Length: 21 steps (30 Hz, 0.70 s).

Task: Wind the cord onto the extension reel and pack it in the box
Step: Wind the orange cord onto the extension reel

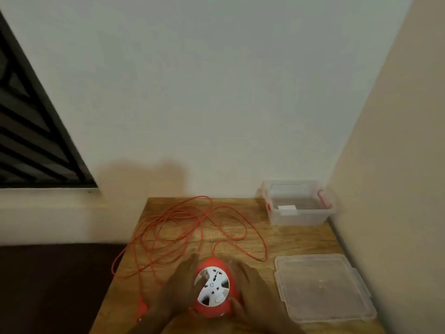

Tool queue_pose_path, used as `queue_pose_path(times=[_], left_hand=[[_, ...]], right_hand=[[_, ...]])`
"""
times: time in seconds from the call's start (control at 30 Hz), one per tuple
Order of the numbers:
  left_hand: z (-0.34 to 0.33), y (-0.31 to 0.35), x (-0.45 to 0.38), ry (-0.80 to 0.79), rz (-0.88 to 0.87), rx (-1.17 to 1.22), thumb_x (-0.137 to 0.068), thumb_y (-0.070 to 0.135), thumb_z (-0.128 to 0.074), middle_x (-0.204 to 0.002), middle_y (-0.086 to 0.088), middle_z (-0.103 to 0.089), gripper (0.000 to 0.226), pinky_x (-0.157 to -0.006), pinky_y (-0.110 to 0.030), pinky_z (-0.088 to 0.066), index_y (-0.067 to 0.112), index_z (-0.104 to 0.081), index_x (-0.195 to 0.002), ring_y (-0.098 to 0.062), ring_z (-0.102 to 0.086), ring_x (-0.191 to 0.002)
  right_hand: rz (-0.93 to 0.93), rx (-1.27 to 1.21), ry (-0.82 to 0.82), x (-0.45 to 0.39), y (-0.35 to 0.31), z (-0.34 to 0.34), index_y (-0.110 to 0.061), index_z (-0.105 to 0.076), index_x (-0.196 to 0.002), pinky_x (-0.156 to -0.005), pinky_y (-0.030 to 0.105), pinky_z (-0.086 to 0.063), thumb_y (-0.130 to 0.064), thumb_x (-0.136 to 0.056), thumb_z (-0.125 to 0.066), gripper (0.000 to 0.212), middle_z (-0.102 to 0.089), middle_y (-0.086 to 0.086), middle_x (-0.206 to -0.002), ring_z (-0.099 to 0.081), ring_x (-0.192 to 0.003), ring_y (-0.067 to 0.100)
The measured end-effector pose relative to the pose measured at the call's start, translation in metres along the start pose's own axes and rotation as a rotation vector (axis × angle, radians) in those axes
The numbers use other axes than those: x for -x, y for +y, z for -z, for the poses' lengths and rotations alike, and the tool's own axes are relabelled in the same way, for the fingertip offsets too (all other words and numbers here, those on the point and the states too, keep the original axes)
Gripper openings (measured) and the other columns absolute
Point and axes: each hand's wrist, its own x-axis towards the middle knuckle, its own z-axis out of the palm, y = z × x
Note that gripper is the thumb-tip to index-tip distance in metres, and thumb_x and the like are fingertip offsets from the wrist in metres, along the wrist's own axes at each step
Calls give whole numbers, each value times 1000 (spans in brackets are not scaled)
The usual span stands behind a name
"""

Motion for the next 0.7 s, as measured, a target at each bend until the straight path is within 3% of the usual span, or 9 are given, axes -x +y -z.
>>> queue_pose_path(times=[0.1,0.2,0.37,0.47,0.57,0.63,0.7], left_hand=[[-11,-7,-10,8,71,122,-105,42,-50,-160,-3,-45,58,-118,-31,-30,19,-36,-157,-20,-42,-145],[-15,-2,-19,20,184,390,-101,32,-63,-139,-3,-65,44,-111,-34,-43,17,-57,-141,-22,-59,-128],[4,-3,-40,-69,356,711,-96,28,-69,-115,2,-73,24,-87,-32,-52,19,-69,-118,-18,-69,-103],[30,-3,-51,-84,366,991,-95,25,-72,-97,-14,-81,20,-65,-34,-59,6,-73,-102,-26,-79,-81],[55,6,-65,-130,363,1260,-94,21,-72,-91,-25,-78,23,-55,-35,-60,-1,-69,-90,-33,-77,-71],[69,17,-71,-190,318,1407,-91,27,-74,-89,-21,-77,29,-57,-39,-62,0,-70,-101,-33,-77,-75],[79,25,-74,-253,312,1490,-84,36,-76,-102,-19,-74,45,-69,-45,-65,6,-70,-117,-37,-74,-91]], right_hand=[[-221,-222,13,-1,-3,-22,-35,-15,-152,-109,36,-32,-61,-83,-52,83,-34,-3,-148,-35,-132,11],[-376,-398,119,-7,-10,-39,-37,-28,-143,-105,32,-37,-55,-79,-68,78,-47,-7,-134,-44,-123,6],[-416,-393,153,-29,-21,-36,-46,-31,-134,-89,26,-39,-48,-69,-80,81,-43,-27,-112,-47,-109,5],[-415,-453,172,-47,-24,-9,-55,-29,-137,-97,32,-43,-50,-67,-76,85,-41,-15,-126,-43,-120,9],[-333,-394,146,-66,-30,22,-61,-23,-139,-101,35,-43,-60,-68,-72,85,-28,-19,-139,-34,-126,9],[-232,-279,114,-74,-35,43,-65,-20,-137,-102,31,-36,-61,-68,-71,85,-17,-22,-143,-26,-130,11],[-121,-159,110,-79,-37,60,-63,-19,-139,-107,37,-30,-60,-71,-69,85,-5,-17,-154,-16,-139,18]])
